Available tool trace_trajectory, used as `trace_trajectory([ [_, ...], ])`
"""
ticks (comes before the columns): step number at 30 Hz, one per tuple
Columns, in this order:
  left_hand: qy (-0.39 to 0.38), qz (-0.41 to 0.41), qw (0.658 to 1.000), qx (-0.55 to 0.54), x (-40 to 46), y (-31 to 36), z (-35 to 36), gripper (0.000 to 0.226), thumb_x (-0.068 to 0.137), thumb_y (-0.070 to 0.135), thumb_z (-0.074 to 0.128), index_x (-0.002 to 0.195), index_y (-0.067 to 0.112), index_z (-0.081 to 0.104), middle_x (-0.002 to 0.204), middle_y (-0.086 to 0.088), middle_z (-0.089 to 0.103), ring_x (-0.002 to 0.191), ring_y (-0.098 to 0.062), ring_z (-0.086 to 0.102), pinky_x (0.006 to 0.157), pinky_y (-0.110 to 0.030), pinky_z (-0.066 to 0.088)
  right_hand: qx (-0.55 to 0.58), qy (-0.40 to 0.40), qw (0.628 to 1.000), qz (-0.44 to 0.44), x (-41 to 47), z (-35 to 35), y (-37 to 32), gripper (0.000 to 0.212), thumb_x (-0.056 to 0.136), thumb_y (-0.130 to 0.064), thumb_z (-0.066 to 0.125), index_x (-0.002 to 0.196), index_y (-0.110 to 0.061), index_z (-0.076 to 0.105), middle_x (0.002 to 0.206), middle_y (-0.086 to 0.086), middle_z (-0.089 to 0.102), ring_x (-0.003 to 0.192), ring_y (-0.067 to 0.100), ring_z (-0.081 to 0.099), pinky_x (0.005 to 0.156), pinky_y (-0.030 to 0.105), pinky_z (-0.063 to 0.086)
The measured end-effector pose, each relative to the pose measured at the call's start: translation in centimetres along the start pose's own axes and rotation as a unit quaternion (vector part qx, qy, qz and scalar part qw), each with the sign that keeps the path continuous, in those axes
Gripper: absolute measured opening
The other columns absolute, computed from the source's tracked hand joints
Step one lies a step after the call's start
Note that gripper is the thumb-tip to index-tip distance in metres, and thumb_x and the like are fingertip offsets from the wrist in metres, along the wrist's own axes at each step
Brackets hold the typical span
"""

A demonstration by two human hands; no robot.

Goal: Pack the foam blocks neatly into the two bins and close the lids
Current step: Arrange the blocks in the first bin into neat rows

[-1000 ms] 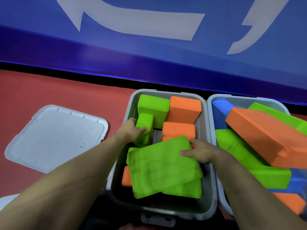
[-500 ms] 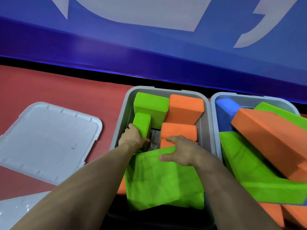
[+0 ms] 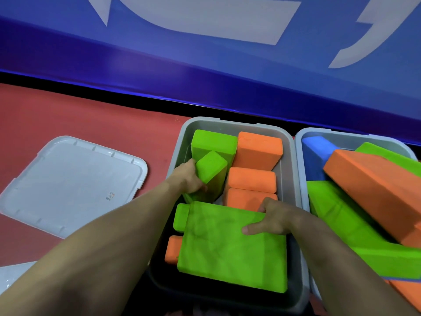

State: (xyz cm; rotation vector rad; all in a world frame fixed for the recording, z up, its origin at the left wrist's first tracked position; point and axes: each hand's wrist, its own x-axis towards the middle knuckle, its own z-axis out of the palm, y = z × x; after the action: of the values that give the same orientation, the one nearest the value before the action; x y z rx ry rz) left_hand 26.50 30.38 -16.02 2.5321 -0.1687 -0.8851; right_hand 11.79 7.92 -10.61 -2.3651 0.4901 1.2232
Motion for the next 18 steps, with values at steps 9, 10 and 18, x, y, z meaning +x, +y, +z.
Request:
trace_trajectory([
  [9,-0.033,0.041,0.999,0.010,-0.9,-0.3,-2.1,0.108,0.073,0.026,0.088,0.156,0.017,0.019,0.145,-0.016,0.046,0.129,-0.036,0.050,0.106,-0.047,0.047,0.023,0.010,0.998,-0.055,0.3,0.5,-0.5,0.102,0.064,-0.067,0.083,0.149,-0.026,0.044,0.146,0.001,0.052,0.127,0.020,0.054,0.107,0.033,0.045],
  [10,-0.031,0.044,0.998,0.018,-1.0,-0.4,-2.0,0.110,0.072,0.029,0.088,0.156,0.018,0.018,0.145,-0.016,0.045,0.130,-0.036,0.049,0.106,-0.047,0.046,0.009,0.025,0.998,-0.062,0.4,0.8,-0.9,0.108,0.058,-0.074,0.081,0.149,-0.028,0.044,0.148,0.000,0.050,0.131,0.021,0.052,0.109,0.036,0.044],
  [18,0.014,0.067,0.997,0.037,-1.1,0.2,-1.9,0.098,0.072,0.036,0.088,0.152,0.018,0.033,0.135,-0.011,0.058,0.120,-0.032,0.057,0.100,-0.043,0.050,0.012,0.006,0.997,-0.074,1.6,2.0,-2.5,0.093,0.059,-0.072,0.082,0.137,-0.034,0.049,0.129,0.000,0.063,0.120,0.025,0.057,0.102,0.038,0.049],
])
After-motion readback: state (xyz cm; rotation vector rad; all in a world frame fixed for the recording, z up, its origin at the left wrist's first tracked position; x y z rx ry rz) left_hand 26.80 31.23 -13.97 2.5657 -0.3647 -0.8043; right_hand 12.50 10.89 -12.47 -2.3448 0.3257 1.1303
